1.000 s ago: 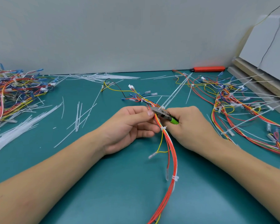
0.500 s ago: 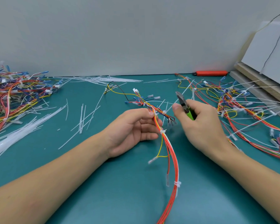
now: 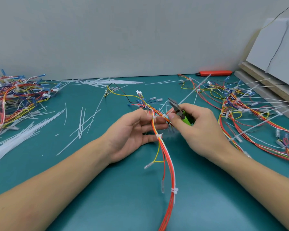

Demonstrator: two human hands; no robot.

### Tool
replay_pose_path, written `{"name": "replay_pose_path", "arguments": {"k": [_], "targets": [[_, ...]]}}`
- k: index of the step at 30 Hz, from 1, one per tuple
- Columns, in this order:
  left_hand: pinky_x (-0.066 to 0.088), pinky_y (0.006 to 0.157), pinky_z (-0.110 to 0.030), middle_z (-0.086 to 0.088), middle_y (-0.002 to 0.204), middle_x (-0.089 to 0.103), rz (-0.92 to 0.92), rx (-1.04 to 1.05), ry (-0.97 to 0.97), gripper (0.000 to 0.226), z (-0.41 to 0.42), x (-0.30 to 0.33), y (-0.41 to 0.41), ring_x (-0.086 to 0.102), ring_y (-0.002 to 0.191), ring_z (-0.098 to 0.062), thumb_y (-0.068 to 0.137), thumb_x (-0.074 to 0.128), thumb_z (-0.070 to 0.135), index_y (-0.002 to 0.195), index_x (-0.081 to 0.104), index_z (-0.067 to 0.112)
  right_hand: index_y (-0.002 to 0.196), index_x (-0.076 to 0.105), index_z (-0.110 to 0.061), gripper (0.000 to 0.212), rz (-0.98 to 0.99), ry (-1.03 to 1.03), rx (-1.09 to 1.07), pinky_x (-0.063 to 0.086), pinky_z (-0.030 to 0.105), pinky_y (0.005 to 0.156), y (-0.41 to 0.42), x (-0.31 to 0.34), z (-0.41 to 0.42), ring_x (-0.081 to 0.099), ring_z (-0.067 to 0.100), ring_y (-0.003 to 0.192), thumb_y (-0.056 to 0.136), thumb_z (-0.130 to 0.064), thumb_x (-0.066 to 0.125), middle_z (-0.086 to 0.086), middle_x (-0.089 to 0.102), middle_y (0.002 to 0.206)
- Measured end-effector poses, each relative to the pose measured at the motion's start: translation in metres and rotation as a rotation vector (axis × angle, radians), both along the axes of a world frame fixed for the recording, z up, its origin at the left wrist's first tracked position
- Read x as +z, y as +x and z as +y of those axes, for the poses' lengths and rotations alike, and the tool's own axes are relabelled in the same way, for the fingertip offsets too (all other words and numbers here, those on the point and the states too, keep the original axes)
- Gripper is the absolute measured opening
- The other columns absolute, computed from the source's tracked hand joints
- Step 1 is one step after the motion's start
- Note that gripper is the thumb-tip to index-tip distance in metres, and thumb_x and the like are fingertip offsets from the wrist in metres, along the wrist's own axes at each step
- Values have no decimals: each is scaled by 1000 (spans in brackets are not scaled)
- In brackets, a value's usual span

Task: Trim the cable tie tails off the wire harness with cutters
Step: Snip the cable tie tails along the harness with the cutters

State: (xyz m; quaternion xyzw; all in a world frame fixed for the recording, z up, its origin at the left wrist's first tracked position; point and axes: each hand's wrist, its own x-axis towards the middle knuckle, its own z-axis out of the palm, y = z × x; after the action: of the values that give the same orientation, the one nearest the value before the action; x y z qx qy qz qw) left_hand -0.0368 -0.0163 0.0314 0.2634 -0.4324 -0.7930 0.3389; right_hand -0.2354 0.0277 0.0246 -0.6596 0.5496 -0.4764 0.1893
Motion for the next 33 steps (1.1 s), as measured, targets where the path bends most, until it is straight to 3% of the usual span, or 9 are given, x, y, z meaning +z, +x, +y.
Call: {"name": "replay_pose_path", "arguments": {"k": [3,7,14,19,24,28,33], "targets": [[59,75,-37,-19,112,70,-18,-2,-3,20,-2,1,0,66,117,-33,86,60,24,94,69,9,81,67,-16,19,8,-3,22,35,23,55,0,2,2,43,12,58,98,-24,69,5,56,66],[60,77,-39,-19,104,72,-103,35,-34,32,-2,2,-3,70,108,-33,90,64,40,86,74,10,81,66,-10,21,21,-10,46,40,36,61,0,2,3,47,28,66,98,-22,69,14,56,69],[60,66,-32,-19,92,73,-134,139,-55,14,1,-1,-6,74,86,-27,93,64,12,97,71,0,80,65,-13,20,32,-31,70,39,36,61,2,2,4,45,25,65,97,-22,70,10,52,67],[58,61,-27,-12,82,71,-128,216,-69,2,2,-5,-9,69,70,-17,89,68,5,87,68,6,76,62,-14,24,58,-14,87,37,35,61,2,3,3,43,25,64,97,-21,69,10,50,66],[58,64,-26,-7,85,72,-61,216,-16,6,-3,-7,-6,70,73,-15,87,69,8,91,67,11,75,61,-17,23,112,-7,44,35,30,57,0,2,0,41,21,61,96,-22,68,5,47,62],[56,68,-26,-4,86,68,50,111,81,6,-8,-6,2,67,73,-14,83,70,11,87,73,13,76,62,-24,18,243,21,3,35,26,55,-7,-1,-3,42,14,57,93,-23,69,-5,50,59],[57,74,-29,-2,86,69,92,30,108,8,-9,-6,5,66,74,-14,86,67,11,87,74,14,76,62,-27,18,254,32,-2,32,19,53,-10,-2,-6,40,10,54,93,-24,70,-7,50,59]]}}
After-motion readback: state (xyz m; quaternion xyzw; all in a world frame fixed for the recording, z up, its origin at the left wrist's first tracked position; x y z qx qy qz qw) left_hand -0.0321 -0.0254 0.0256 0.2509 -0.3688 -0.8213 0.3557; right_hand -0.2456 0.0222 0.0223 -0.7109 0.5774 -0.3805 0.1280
